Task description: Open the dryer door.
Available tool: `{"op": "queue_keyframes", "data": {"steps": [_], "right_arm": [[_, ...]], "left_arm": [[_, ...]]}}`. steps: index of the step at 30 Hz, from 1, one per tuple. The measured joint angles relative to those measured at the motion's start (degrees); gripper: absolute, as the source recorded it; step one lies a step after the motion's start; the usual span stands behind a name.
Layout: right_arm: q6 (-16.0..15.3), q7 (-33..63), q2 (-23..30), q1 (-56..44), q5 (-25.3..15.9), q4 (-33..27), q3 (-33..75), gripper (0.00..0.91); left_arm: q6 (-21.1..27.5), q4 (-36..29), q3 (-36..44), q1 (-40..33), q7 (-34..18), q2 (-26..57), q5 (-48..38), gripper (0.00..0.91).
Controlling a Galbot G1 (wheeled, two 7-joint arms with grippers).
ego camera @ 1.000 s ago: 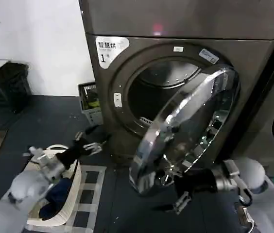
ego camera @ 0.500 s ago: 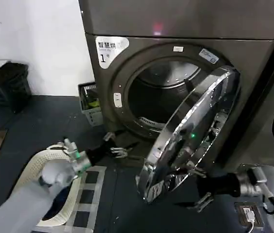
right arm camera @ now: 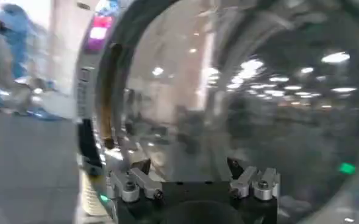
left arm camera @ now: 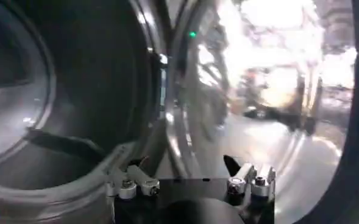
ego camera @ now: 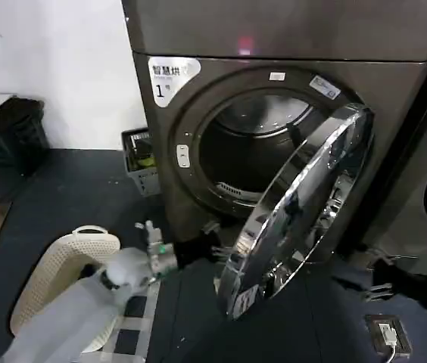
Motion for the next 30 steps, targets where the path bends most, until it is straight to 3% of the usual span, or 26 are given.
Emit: {"op": "queue_keyframes", "data": {"steps": [6, 11, 14, 22, 26, 30], "right_arm": [[-1.3, 7.2, 3.9, -2.5, -4.1, 2.2, 12.9, 0.907], [0.1, 17.3, 7.7, -4.5, -4.1, 4.2, 21.9, 0.907], [0.6, 27.7, 9.5, -6.1, -1.9, 6.1, 25.7, 0.907], [-4.7, 52.9, 10.2, -7.0, -3.7, 10.6, 33.6, 0.907], [-8.8, 60.1, 10.2, -7.6, -8.0, 11.3, 37.4, 0.907], [-12.5, 65.1, 10.0, -7.5, -9.3, 10.9, 41.2, 0.907]], "left_arm": [[0.0, -0.2, 4.2, -1.8, 0.5, -1.7, 0.3, 0.907], [-0.5, -0.4, 7.6, -3.6, 0.5, -3.1, -0.2, 0.907], [-1.0, -1.0, 9.6, -5.0, 0.5, -3.8, -0.5, 0.907], [-1.9, 2.1, 16.2, -10.1, -1.9, -8.5, -1.2, 0.907], [-2.3, 5.2, 19.6, -13.1, -2.6, -13.0, -2.0, 0.907], [-2.4, 8.8, 22.8, -15.9, -3.8, -17.8, -3.2, 0.907]]}}
